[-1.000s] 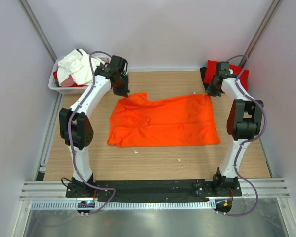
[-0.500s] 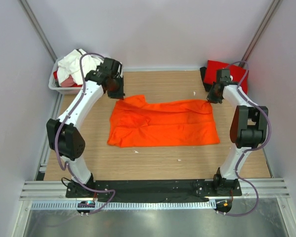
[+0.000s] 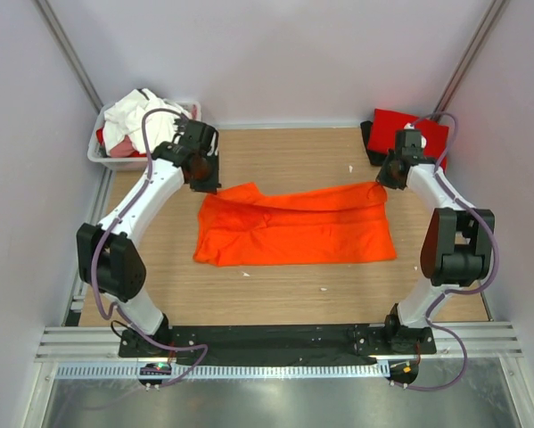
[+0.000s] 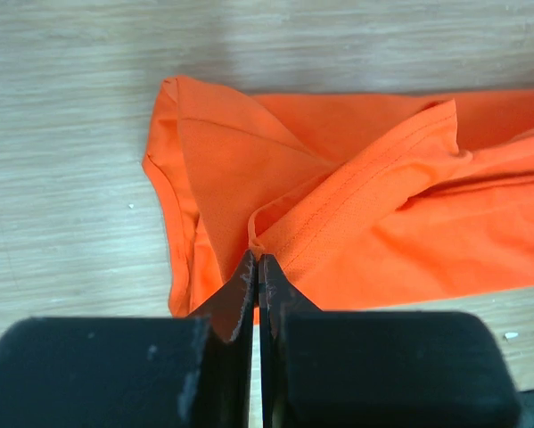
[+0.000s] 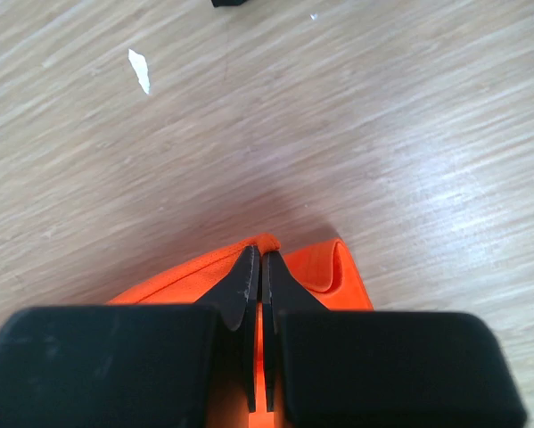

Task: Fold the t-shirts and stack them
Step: Fold the tshirt

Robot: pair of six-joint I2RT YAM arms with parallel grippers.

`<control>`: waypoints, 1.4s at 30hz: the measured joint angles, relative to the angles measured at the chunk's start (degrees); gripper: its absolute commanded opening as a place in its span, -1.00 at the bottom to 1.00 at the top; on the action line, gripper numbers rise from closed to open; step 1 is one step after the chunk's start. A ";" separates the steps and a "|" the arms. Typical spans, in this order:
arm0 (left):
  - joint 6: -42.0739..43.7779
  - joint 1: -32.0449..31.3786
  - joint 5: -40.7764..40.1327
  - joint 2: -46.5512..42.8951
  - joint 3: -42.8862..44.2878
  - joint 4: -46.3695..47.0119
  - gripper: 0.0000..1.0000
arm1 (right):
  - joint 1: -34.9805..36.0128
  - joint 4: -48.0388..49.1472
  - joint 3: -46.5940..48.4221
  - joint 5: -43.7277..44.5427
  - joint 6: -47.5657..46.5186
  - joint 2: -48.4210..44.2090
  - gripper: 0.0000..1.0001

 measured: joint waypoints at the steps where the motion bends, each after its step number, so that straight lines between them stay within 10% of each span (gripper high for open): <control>1: 0.04 0.00 -0.48 0.02 0.07 0.46 -1.00 | 0.00 0.33 -0.02 -0.11 0.00 0.00 -0.97; 18: 5.25 -0.04 -5.20 18.05 19.80 6.95 -1.00 | 0.00 1.60 15.02 -2.51 -0.70 11.23 -0.98; 42: 3.63 -0.28 -5.40 1.18 -4.07 9.42 -1.00 | -2.43 6.29 2.80 -6.29 -0.04 9.42 -0.97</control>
